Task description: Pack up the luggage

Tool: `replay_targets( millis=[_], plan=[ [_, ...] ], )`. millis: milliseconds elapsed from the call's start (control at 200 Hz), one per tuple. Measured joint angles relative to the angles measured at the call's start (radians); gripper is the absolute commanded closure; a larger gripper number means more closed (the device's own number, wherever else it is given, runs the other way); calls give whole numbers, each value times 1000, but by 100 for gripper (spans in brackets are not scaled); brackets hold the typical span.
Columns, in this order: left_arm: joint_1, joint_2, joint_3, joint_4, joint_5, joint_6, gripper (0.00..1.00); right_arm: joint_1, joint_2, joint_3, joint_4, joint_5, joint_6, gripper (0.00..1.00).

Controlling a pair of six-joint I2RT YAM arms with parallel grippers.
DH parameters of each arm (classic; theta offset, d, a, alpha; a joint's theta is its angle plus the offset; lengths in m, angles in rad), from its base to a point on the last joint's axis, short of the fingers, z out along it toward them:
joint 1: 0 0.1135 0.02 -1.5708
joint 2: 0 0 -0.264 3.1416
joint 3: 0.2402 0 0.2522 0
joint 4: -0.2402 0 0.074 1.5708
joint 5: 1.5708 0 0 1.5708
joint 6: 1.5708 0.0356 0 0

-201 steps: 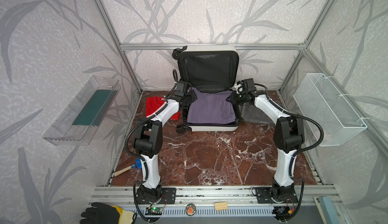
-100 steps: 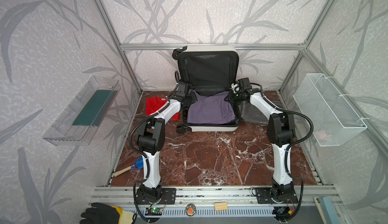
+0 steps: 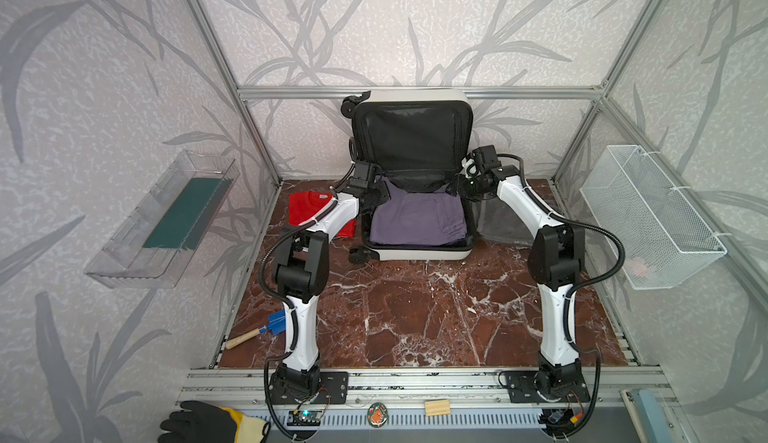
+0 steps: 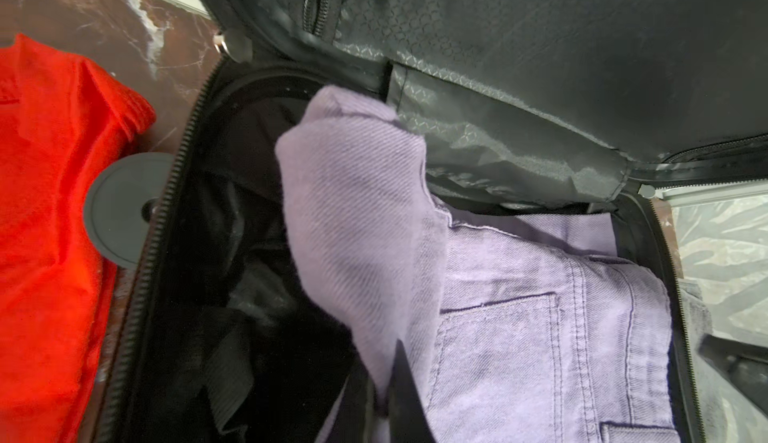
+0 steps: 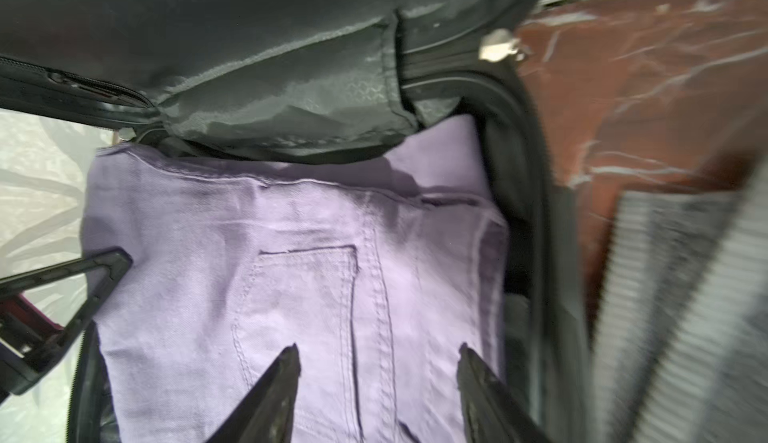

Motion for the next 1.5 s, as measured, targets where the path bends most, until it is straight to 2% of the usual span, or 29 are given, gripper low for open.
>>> replay_targets(
  millis=[50,170,295,440,655,935,1210,1500],
  plan=[
    [0,0,9,-13,-6,3,56,3,-28,-24,-1,16,-9,39],
    [1,0,47,-44,-23,40,29,29,-91,-87,6,31,-16,39],
    [0,0,118,-85,-36,75,15,64,-108,-138,23,33,-18,39],
    [0,-6,196,-122,-35,109,13,100,-108,-193,30,32,-18,39],
    [-25,-29,197,-156,-6,126,13,121,-108,-246,59,34,-17,39],
    [-94,-31,46,-138,21,120,13,122,-89,-309,80,42,-13,39],
    [-84,-26,-55,-113,-5,116,12,123,-84,-343,107,42,-11,39],
    [-76,-26,-97,-98,-42,119,12,123,-82,-356,127,42,-7,39]
  ],
)
